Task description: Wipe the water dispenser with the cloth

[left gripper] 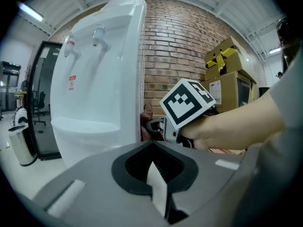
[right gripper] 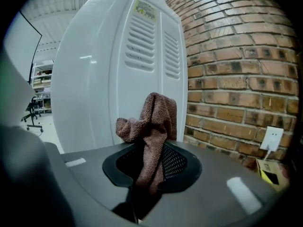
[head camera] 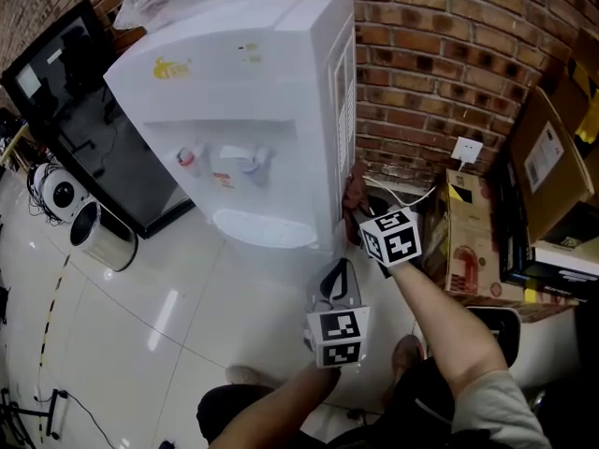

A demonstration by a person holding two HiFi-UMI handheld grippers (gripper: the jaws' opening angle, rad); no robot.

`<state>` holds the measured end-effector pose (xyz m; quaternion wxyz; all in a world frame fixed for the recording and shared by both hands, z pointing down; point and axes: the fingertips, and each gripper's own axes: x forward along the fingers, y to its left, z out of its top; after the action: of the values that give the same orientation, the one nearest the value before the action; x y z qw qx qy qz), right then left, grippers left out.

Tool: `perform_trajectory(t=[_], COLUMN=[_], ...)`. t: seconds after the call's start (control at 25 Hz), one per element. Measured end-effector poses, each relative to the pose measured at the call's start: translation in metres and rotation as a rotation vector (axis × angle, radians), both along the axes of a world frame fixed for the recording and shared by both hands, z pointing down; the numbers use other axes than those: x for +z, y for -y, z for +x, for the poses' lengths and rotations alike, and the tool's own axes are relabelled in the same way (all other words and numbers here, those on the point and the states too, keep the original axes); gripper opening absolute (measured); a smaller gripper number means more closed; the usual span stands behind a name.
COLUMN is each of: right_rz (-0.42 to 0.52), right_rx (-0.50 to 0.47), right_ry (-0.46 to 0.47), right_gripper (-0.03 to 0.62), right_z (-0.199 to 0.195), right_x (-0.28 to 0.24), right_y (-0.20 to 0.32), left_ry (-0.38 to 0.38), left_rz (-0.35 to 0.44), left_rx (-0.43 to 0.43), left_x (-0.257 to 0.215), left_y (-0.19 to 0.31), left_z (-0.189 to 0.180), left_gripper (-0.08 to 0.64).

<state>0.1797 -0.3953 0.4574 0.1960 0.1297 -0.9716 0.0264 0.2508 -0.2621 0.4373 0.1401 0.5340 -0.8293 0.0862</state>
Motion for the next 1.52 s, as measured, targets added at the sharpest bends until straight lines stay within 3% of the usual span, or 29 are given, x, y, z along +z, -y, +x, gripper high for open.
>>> perform_trajectory(t=[0.28,0.84,1.08,1.52], right_rz=[-0.083,-0.305,-0.288,-0.336], right_rx=[0.000,0.093,0.015,-0.027], right_ry=[-0.090,-0.250,-0.389,-0.446], right_gripper=[0.095,0.094,0.094,0.097], right_z=[-0.001,-0.005,0.002,0.012], right_x=[0.059,0.174,0.218,0.255], right_y=[0.001,0.007,-0.008,-0.015], left_ry=[0.020,-0.014,-0.028,-0.003], left_rz=[-0.065,-0.101,-0.098,-0.116], left_rx=[-0.011,-0.022,-0.017,0.015], left_x=[0.024,0.049,0.046,0.050], left_y=[-0.006,-0.002,-0.002,0.007], left_z=[0.000,-0.004,-0.002,0.004], left_gripper=[0.000,0.000,0.000,0.000])
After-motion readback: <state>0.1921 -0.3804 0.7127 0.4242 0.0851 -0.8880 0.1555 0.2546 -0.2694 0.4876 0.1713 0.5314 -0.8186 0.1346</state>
